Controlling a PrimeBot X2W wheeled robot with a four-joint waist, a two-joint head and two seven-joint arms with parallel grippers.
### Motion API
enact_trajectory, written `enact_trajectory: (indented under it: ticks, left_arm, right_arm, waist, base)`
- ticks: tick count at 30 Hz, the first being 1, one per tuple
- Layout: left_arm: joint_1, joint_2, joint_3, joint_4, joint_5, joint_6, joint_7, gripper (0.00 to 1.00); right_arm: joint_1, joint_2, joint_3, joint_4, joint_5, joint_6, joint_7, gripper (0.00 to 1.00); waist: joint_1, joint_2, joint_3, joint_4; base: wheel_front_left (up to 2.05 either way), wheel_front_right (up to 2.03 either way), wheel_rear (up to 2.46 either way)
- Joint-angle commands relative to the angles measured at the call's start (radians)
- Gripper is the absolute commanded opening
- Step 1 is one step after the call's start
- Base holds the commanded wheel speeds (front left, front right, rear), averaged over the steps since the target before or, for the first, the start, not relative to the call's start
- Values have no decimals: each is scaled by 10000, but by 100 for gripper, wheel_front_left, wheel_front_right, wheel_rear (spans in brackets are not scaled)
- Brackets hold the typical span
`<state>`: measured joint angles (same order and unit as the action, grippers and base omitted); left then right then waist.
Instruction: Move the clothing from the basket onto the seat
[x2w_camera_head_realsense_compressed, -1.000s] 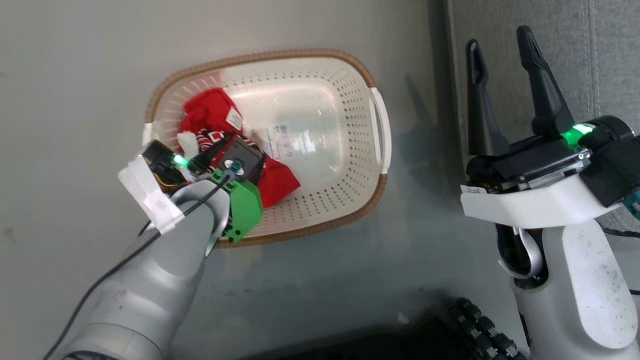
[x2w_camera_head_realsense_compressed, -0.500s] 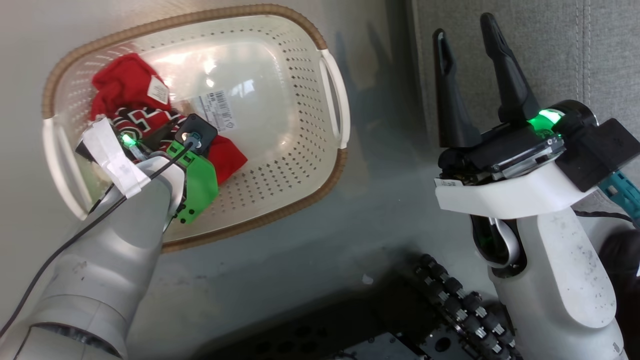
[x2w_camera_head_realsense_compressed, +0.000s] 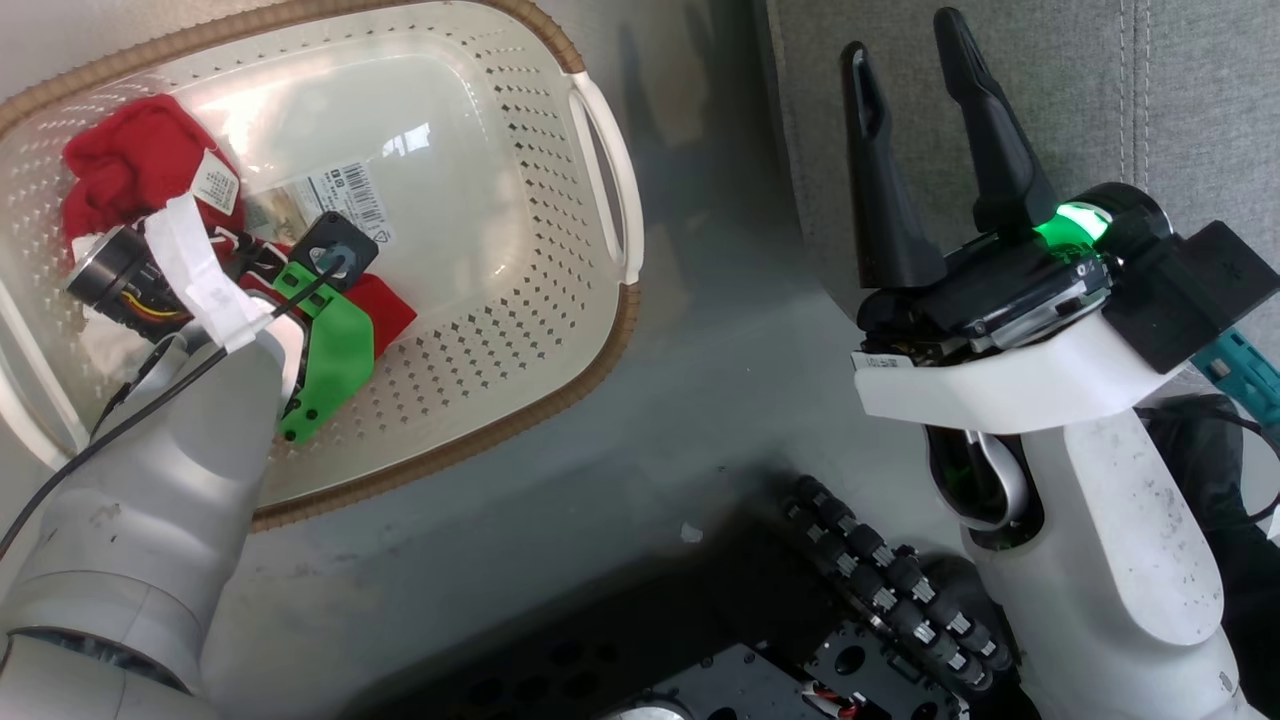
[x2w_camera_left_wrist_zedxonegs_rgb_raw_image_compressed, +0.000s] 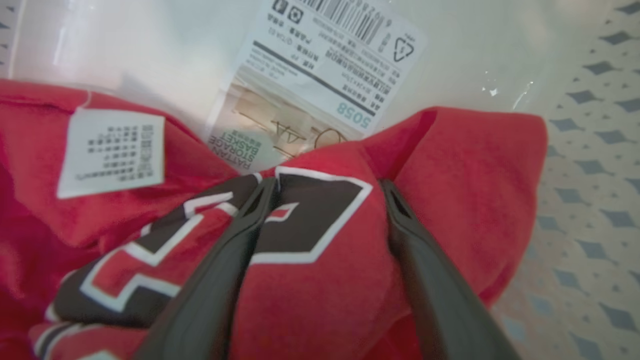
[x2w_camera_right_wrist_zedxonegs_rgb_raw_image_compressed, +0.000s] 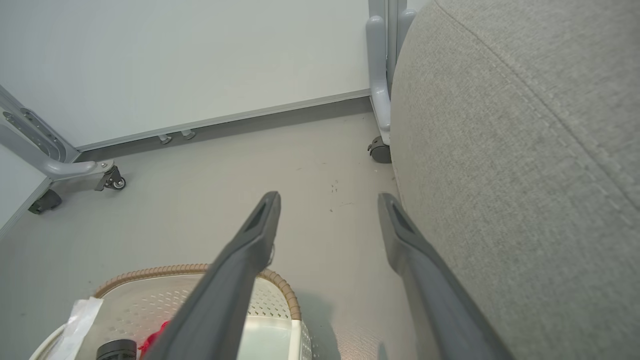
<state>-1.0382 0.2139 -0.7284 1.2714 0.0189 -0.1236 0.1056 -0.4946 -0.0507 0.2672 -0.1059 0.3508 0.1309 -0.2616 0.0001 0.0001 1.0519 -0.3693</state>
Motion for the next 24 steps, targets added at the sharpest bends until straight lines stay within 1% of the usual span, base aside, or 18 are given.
enact_trajectory:
  ticks: [1, 2, 7, 12, 18, 24]
  left_arm:
    - [-129, 173, -66, 103, 46, 19, 242, 92]
    - [-125, 164, -71, 110, 23, 14, 292, 0]
    - [-189, 102, -361, 135, 202, 113, 508, 0]
    - [-111, -53, -462, 79, 148, 194, 140, 0]
    - [219, -400, -181, -165, -415, 257, -922, 0]
    - [575, -904, 365, -465, -1199, 280, -2211, 0]
  right_arm:
    - [-100, 2, 16, 10, 49, -3, -47, 100]
    - [-108, 2, 12, 20, 45, -3, -47, 100]
    - [-176, 2, -31, 30, -28, -3, -48, 100]
    - [-158, 1, -90, 35, -159, -3, -48, 100]
    - [33, -4, -203, 131, -411, -3, -47, 100]
    - [366, -8, -399, 213, -734, -3, -42, 100]
  waist:
    - [-1, -1, 29, -37]
    - [-1, -1, 28, -33]
    - [-1, -1, -16, 23]
    - [-1, -1, -219, 195]
    - [-1, -1, -814, 576]
    - [-1, -1, -1680, 1067]
  base:
    - [0, 0, 0]
    - [0, 0, 0]
    - [0, 0, 0]
    - [0, 0, 0]
    - [0, 0, 0]
    - [0, 0, 0]
